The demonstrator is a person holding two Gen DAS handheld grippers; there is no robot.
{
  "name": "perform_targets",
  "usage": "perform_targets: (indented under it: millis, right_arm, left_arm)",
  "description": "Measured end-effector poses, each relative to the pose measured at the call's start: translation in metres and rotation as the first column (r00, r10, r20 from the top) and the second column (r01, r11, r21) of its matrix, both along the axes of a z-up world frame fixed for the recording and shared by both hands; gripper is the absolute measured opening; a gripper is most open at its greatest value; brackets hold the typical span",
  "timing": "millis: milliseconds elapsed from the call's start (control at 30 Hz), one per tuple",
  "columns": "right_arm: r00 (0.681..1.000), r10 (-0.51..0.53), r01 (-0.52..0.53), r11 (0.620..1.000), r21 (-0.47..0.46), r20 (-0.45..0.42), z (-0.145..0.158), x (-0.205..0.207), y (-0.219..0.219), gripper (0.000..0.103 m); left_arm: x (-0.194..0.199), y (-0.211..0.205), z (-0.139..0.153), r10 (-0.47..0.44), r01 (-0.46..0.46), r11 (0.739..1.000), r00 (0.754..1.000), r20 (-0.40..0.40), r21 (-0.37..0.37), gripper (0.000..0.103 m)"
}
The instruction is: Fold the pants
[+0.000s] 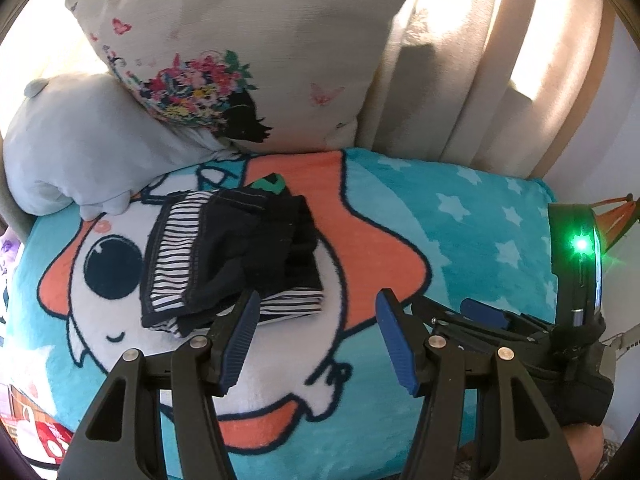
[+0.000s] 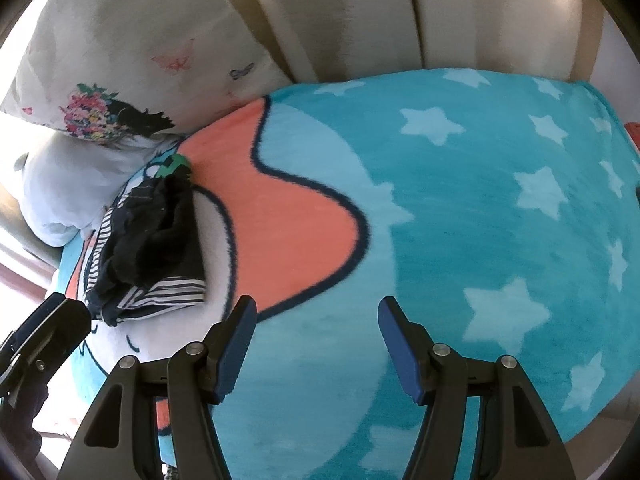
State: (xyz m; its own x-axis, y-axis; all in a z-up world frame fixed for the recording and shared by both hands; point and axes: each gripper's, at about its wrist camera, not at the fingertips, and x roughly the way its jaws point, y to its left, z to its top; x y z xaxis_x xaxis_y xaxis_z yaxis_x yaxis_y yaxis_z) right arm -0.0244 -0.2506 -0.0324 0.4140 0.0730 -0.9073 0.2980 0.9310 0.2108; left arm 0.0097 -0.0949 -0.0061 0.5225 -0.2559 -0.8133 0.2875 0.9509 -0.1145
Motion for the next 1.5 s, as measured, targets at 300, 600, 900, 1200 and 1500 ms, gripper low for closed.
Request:
perform_targets:
  millis: [300,600,900,1200,1500]
  right_arm:
    - [1.0,0.001,-0.001,1.0,-0.028,0.01,0.003,-0.008,-0.006,0.068]
    - [0.995,0.072,-0.067,0.995,-0.078,0.062,0.016,-0.006,0.015,0.068]
    - [0.985,0.121,-0.108,0.988,-0.112,0.124,0.028,-0.005,0.029,0.068]
    - [0.987,0.124,-0.113,0.987,-0.112,0.101,0.018,-0.009,0.027,0.068]
    - [0.989,0.125,-0.116,0.986,-0.118,0.074,0.01,-0.008,0.029,0.068]
  left_arm:
    - [-0.01,-0.002,0.017,0.028,-0.028,1.0,0.994,0.103,0.001,0.059]
    - [-0.038,0.029,0.084,0.186,-0.216,0.976,0.879,0.438,0.019,0.098]
    - [-0.023,0.053,0.09,0.232,-0.273,0.96,0.892,0.387,0.054,0.103]
    - [-0.007,0.036,0.019,0.133,-0.142,0.983,0.987,0.086,0.112,0.103]
    - [-0.004,0.037,-0.005,0.123,-0.121,0.986,0.992,-0.011,0.111,0.103]
